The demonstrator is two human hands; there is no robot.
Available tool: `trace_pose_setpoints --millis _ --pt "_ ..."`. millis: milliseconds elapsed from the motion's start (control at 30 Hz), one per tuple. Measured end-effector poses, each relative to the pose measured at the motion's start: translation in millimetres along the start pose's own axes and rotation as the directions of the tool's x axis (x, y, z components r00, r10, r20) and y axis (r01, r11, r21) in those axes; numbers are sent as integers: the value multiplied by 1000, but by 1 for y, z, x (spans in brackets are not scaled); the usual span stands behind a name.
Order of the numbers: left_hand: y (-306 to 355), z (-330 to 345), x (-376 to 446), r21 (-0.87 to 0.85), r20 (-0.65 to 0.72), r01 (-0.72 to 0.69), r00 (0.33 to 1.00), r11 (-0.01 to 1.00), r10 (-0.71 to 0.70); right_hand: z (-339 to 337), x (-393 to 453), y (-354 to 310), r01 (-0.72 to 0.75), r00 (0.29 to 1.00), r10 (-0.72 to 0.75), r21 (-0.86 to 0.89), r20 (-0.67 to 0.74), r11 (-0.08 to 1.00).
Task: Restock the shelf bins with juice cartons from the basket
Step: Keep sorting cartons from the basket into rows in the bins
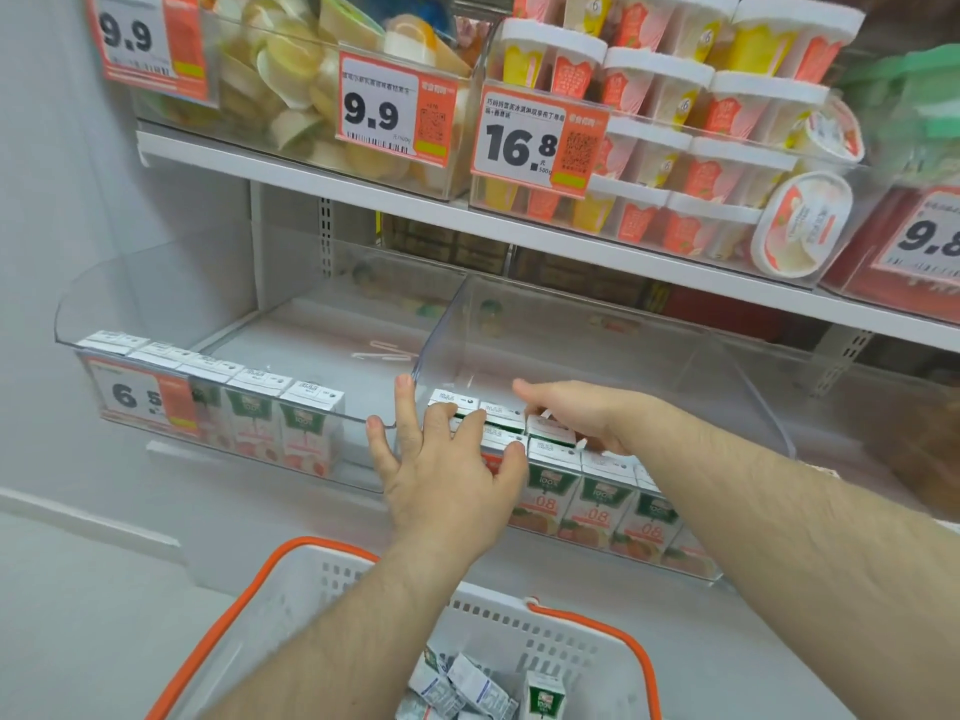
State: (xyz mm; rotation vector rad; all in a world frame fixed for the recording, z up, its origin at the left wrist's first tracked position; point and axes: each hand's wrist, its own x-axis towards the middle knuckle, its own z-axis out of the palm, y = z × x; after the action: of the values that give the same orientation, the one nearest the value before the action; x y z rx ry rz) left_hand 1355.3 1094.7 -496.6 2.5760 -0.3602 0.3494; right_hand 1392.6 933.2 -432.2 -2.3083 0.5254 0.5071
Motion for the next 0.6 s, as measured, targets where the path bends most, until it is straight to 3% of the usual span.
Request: trace_pose_setpoints --millis 67,100,167,233,267,300,367,433,533,600 --pt "0 -6 0 -32 12 -8 1000 999 8 8 -11 -4 105 965 -144 -180 -220 978" --pt "-1 -9 -1 -56 5 -18 1000 998 19 12 -16 -4 159 902 -247 -261 -353 952" --pt "-4 -14 -6 -124 -60 -56 997 991 49 25 -31 0 270 674 -487 -428 -556 862" --pt "-12 -15 -15 -201 -204 -140 974 970 99 47 -50 8 408 390 -693 -561 -606 721" --pt "-17 -14 -21 -214 -291 -212 946 954 145 60 -60 13 480 284 -747 -586 -601 653" --pt "-23 -11 -28 -215 -357 -282 914 935 194 73 -70 19 539 236 -770 -579 -593 612" --pt "-37 -4 -45 -209 -363 -372 888 904 281 100 -81 39 600 300 -768 -515 -566 613" --pt "-53 6 -63 -241 -215 -365 924 899 318 125 -85 61 586 456 -711 -420 -536 693" --pt "-80 31 -85 -307 115 -184 967 934 228 153 -80 93 445 708 -517 -265 -480 856" --pt "-97 44 -96 -317 311 -4 944 948 108 165 -71 109 322 836 -348 -134 -424 937"
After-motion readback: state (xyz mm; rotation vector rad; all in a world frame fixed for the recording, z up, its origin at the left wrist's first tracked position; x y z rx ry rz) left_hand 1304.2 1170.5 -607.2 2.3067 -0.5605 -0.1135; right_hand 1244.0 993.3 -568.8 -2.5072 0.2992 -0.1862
